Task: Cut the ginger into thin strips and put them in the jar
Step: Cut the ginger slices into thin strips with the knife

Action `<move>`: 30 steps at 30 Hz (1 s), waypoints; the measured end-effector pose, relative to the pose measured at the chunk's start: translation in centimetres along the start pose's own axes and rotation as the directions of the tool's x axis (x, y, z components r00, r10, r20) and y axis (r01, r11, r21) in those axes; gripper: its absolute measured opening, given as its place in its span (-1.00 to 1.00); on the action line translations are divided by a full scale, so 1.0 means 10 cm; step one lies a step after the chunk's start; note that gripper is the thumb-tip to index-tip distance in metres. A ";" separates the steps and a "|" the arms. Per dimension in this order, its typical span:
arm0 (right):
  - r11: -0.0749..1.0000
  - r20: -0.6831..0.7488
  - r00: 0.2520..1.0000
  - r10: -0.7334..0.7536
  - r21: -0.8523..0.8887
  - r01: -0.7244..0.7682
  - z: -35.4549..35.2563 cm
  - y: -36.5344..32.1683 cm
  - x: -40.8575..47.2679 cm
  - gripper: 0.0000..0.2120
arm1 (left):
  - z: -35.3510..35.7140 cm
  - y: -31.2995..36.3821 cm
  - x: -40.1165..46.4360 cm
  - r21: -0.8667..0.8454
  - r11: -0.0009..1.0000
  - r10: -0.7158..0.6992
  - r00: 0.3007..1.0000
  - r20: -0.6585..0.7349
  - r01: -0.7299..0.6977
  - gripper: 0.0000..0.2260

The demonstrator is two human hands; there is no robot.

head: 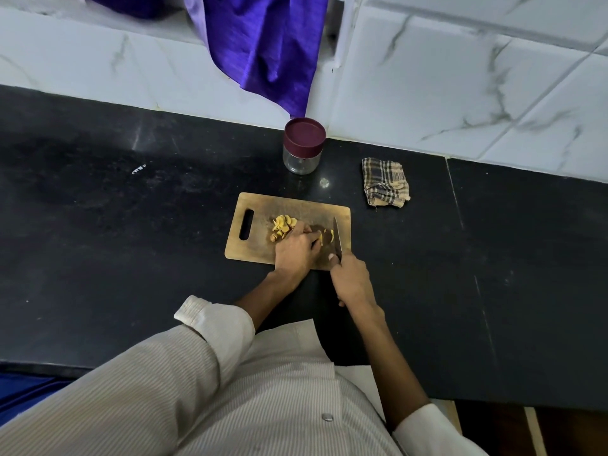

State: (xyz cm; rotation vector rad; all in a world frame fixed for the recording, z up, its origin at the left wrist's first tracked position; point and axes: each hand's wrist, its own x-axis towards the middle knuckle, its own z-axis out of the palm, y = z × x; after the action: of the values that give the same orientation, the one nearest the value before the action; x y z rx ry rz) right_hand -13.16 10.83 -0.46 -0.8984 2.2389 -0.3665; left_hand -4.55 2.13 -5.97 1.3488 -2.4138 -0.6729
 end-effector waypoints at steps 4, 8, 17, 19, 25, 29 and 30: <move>0.996 0.103 0.992 0.079 -0.051 -0.074 0.02 -0.01 0.03 -0.76 | 0.00 0.01 0.01 0.002 1.000 -0.009 1.000 -0.004 0.009 -0.77; 0.995 0.094 0.991 0.095 -0.038 -0.091 -0.02 -0.01 0.05 -0.73 | -0.01 0.01 0.00 0.000 1.000 -0.006 1.000 -0.006 0.006 -0.77; 1.000 0.028 1.000 0.008 0.027 -0.009 0.00 0.13 0.09 -0.73 | 0.01 0.00 0.00 -0.007 1.000 0.001 1.000 -0.022 -0.001 -0.78; 1.000 0.017 1.000 -0.006 0.030 0.006 0.03 0.11 0.11 -0.70 | 0.01 0.00 0.00 -0.005 1.000 -0.002 1.000 -0.017 0.002 -0.77; 0.937 0.207 0.966 0.156 0.279 -0.211 0.08 0.20 0.07 -0.63 | 0.01 0.01 0.00 -0.009 1.000 -0.005 1.000 -0.022 0.005 -0.77; 0.847 0.349 0.920 0.180 0.421 -0.326 -0.01 0.28 0.05 -0.66 | 0.01 -0.01 0.00 -0.023 1.000 -0.012 1.000 -0.014 0.012 -0.77; 0.829 0.386 0.904 0.182 0.435 -0.352 -0.04 0.31 0.04 -0.66 | 0.01 0.00 -0.01 -0.025 1.000 -0.009 1.000 -0.014 0.009 -0.77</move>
State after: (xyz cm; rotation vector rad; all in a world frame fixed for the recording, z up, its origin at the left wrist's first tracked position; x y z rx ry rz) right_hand -15.18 12.82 -1.88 -0.3255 1.7968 -0.5784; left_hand -4.59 2.22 -6.08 1.3505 -2.3821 -0.6912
